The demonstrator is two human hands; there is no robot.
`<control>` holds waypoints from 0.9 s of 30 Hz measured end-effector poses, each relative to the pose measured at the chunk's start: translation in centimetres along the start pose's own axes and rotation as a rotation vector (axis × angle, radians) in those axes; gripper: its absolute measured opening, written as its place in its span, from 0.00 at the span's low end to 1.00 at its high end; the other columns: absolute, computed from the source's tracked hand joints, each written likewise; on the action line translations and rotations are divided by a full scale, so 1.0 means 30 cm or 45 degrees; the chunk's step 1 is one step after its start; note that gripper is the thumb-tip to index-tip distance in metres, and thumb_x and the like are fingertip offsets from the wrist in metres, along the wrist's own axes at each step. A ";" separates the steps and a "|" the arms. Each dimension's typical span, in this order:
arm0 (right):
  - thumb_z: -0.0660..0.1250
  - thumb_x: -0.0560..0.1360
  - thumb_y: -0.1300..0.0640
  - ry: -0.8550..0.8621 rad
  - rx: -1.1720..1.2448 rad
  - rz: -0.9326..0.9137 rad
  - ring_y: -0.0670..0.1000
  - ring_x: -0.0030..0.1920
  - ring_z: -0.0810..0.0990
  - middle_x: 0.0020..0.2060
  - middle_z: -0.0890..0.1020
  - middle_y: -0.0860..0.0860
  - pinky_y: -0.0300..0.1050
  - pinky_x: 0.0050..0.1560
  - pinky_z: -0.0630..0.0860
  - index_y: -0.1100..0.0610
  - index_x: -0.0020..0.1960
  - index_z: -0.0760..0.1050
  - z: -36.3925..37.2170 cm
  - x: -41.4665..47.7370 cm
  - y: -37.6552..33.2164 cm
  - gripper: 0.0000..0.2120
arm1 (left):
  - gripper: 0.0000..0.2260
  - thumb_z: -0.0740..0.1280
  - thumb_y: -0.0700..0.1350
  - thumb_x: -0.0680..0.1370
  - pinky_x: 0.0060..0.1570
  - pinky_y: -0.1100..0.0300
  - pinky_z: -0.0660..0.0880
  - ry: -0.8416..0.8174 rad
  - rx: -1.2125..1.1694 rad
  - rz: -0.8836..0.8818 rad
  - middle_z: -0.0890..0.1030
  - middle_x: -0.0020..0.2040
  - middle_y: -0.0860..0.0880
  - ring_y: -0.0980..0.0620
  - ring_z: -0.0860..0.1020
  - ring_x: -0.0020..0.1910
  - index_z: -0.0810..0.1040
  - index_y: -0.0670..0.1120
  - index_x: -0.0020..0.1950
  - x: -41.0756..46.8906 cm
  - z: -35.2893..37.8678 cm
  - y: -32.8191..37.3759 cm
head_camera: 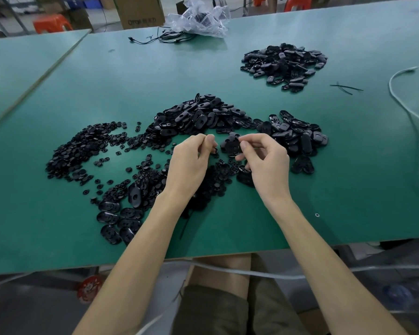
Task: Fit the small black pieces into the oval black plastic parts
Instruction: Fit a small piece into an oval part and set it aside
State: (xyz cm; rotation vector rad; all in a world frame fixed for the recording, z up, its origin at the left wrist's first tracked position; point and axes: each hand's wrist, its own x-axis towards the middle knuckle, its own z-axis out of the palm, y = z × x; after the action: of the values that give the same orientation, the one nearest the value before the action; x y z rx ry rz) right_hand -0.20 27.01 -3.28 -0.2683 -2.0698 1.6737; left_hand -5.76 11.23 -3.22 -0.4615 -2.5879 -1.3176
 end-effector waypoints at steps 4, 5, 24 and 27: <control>0.68 0.82 0.62 0.012 0.003 0.004 0.47 0.41 0.87 0.45 0.86 0.49 0.49 0.42 0.82 0.57 0.54 0.83 -0.001 0.000 0.001 0.05 | 0.12 0.62 0.48 0.87 0.57 0.54 0.78 0.054 0.001 -0.038 0.85 0.50 0.52 0.54 0.82 0.52 0.84 0.44 0.55 0.006 -0.009 0.000; 0.68 0.82 0.62 0.017 0.008 0.006 0.46 0.41 0.87 0.45 0.86 0.49 0.48 0.42 0.82 0.57 0.54 0.82 -0.001 0.001 0.001 0.05 | 0.10 0.64 0.47 0.86 0.58 0.52 0.78 0.047 0.022 -0.043 0.85 0.50 0.52 0.53 0.81 0.53 0.84 0.45 0.56 0.006 -0.013 0.001; 0.72 0.80 0.58 -0.062 -0.003 0.012 0.50 0.50 0.86 0.47 0.87 0.48 0.60 0.53 0.83 0.54 0.52 0.84 0.000 0.004 0.011 0.03 | 0.01 0.74 0.51 0.78 0.52 0.61 0.52 -0.068 0.365 0.012 0.75 0.50 0.56 0.55 0.68 0.55 0.85 0.55 0.49 0.006 -0.002 -0.014; 0.73 0.79 0.59 -0.066 0.000 0.011 0.47 0.50 0.86 0.47 0.87 0.46 0.57 0.55 0.82 0.53 0.53 0.84 0.000 0.002 0.006 0.04 | 0.04 0.74 0.52 0.78 0.53 0.61 0.52 -0.085 0.355 -0.011 0.73 0.50 0.55 0.55 0.66 0.55 0.81 0.55 0.47 0.008 0.000 -0.020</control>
State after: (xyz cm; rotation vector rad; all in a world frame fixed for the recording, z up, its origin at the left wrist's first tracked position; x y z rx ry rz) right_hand -0.28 27.10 -3.45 -0.2362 -2.1093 1.7025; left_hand -6.21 10.95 -3.61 -0.4509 -2.7733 -0.9362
